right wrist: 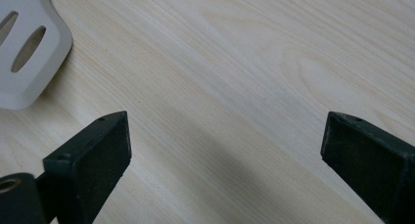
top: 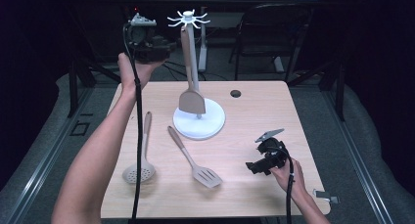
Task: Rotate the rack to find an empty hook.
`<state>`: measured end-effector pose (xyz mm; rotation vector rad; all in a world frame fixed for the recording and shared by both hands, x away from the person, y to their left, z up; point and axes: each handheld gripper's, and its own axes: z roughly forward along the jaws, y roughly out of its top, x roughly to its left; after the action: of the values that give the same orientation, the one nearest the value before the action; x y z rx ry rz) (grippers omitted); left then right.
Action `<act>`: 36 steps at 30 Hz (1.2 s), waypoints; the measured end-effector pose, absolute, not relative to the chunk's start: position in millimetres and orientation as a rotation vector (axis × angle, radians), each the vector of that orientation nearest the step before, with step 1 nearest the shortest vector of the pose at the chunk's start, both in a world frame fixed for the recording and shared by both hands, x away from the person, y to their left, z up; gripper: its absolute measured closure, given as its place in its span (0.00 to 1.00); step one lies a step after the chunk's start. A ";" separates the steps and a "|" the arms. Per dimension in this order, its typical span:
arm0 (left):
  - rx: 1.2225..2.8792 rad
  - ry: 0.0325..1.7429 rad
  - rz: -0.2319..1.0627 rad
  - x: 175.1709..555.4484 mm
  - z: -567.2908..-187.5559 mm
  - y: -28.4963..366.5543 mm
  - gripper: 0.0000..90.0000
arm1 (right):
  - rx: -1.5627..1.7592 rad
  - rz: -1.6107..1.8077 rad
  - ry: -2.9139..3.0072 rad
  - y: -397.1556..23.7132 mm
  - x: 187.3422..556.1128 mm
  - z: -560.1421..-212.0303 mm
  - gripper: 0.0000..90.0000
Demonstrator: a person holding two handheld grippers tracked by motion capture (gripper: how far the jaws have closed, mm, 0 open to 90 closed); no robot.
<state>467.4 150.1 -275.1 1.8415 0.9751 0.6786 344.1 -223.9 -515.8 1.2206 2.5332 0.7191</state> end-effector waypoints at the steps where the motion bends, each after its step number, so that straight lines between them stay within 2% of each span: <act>1: 1.845 0.981 0.666 466.7 -279.2 152.1 0.47 | 1.219 0.714 2.535 -223.9 344.2 -515.7 0.05; 7: 1.889 0.997 0.625 458.2 -304.9 163.8 0.28 | 1.214 0.725 2.540 -222.9 344.3 -516.5 0.04; 12: 1.922 1.032 0.599 449.0 -331.7 173.4 0.19 | 1.203 0.718 2.546 -221.4 343.7 -515.8 0.04; 29: 1.966 1.159 0.498 414.0 -417.8 203.0 0.12 | 1.189 0.719 2.568 -211.4 343.8 -519.0 0.03; 36: 2.018 1.249 0.533 397.4 -450.5 206.0 0.07 | 1.180 0.708 2.583 -206.4 344.2 -521.6 0.02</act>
<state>397.4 206.0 -450.5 2.0175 1.2494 0.5326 344.2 -206.4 -521.6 1.1805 2.5832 0.7077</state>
